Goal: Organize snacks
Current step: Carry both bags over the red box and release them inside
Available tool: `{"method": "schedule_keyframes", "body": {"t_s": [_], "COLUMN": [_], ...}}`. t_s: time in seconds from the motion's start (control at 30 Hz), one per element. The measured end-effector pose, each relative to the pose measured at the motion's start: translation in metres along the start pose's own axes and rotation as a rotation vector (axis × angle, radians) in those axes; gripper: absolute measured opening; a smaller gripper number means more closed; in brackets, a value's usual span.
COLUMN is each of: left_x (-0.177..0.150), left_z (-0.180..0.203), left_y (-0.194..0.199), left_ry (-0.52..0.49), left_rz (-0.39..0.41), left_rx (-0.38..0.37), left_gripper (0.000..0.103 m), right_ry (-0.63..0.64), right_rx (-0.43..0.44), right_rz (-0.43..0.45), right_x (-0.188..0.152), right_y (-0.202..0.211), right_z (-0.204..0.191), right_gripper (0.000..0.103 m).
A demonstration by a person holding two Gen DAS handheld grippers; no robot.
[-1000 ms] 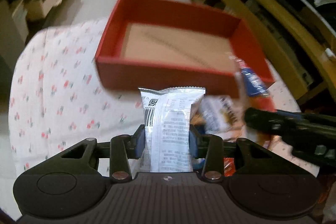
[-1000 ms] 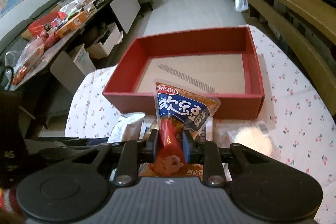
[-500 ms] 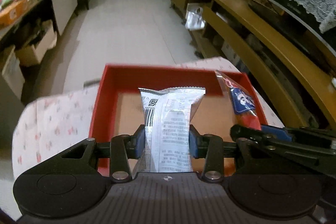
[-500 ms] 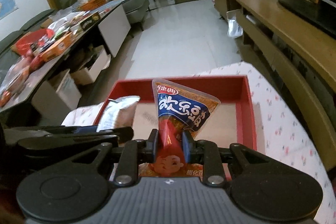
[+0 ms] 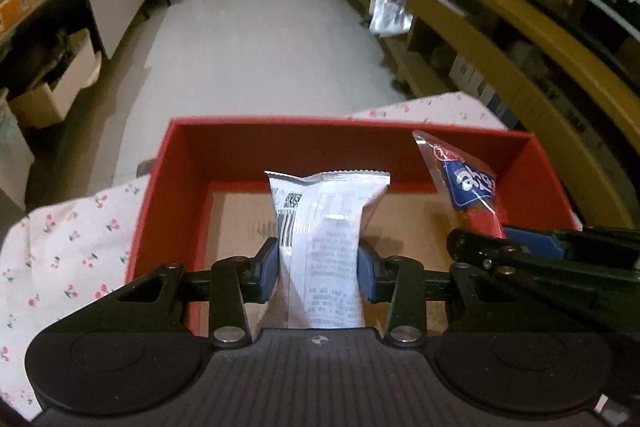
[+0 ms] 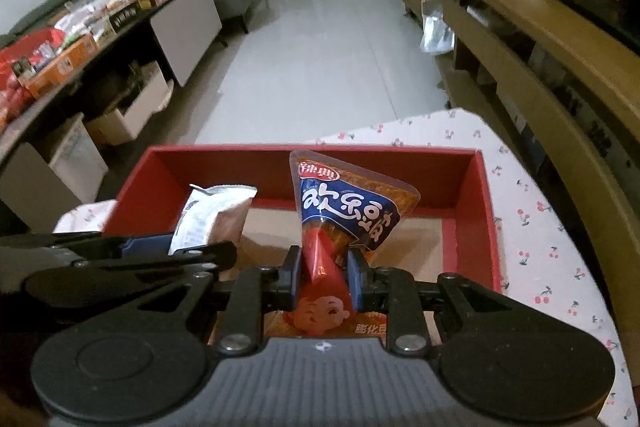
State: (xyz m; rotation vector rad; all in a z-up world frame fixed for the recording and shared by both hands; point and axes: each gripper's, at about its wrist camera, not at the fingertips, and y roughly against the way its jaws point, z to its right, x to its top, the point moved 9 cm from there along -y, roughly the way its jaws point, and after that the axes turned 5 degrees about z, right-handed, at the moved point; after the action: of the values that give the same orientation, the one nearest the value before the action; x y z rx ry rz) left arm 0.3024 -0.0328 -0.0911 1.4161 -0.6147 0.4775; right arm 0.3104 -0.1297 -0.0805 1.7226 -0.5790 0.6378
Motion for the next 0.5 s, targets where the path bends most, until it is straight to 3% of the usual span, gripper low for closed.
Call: {"method": "schedule_keyframes", "body": {"t_s": [0.5], "left_x": [-0.015], "left_z": [-0.011], "left_y": [-0.013], "left_ry": [0.014], "left_rz": [-0.057], "left_rx": [0.038], "left_gripper": [0.054], "right_ry": [0.061], "right_rx": [-0.019], "right_rz": [-0.038], "right_x": [-0.017], "right_y": [-0.017], "right_z": [-0.004], "right_gripper": [0.037]}}
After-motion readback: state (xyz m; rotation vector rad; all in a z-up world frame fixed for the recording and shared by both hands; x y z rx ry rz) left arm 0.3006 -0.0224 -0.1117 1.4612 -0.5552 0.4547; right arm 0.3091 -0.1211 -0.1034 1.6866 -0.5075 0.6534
